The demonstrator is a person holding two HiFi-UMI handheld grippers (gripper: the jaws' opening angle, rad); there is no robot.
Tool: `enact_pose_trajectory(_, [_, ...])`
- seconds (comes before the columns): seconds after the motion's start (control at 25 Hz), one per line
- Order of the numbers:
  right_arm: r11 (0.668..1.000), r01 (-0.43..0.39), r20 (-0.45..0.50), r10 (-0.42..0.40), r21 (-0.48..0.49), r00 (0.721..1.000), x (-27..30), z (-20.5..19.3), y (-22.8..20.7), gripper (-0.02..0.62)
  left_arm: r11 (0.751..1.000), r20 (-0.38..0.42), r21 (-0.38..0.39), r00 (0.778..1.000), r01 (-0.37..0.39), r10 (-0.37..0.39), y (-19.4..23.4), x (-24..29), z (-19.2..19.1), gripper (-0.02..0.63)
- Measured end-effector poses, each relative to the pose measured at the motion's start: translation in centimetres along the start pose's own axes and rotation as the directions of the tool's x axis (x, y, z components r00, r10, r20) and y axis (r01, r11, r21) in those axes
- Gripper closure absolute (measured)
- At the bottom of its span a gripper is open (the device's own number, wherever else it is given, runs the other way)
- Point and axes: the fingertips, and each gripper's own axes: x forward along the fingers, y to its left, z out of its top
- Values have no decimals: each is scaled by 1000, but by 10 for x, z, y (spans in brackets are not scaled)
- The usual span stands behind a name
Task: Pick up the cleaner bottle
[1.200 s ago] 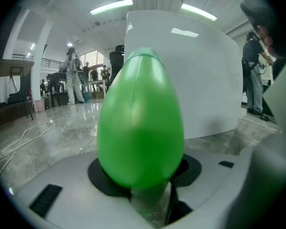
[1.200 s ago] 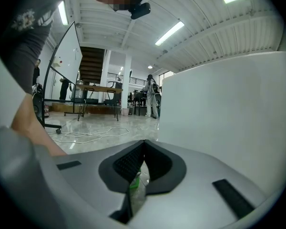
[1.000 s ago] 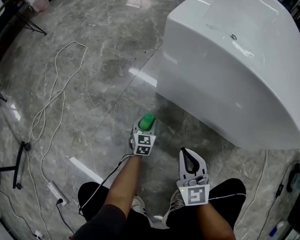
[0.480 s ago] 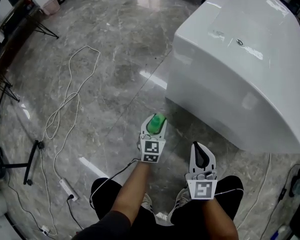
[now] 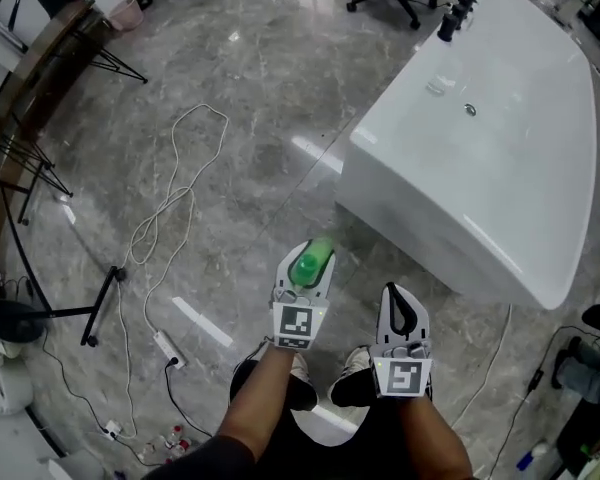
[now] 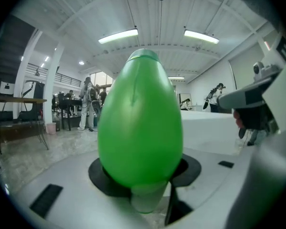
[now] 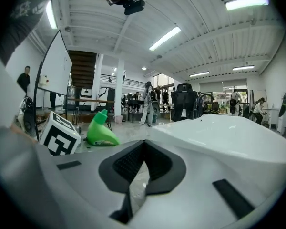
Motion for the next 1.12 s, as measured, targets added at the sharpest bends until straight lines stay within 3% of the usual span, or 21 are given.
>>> enact_pose_trajectory(0.24, [999,32,7,-32,8,999,-50,156,-22,578,999,37,-26,999,20,-19,-16,-62,183,420])
enact_pose_trajectory(0.4, [995,94,5,-94,38,996,-80,231,-52,578,997,41,-61,998,51,-49,-39,-86,270,420])
enact_pose_trajectory(0.64, [989,123,55,-128,83,990,-130,285,-92,578,994,29,-62,995,95,-93,-94,-108,357,420])
enact_pose_trajectory(0.84, [975,207,87,-214,84,973,-170,309,-134,578,992,46,-61,993,112,-110,-127,-109,397,420])
enact_pose_trajectory(1.12, [917,390,96,-397,87,913,-226,331,-199,578,972,67,-51,972,228,-224,-165,-96,443,420])
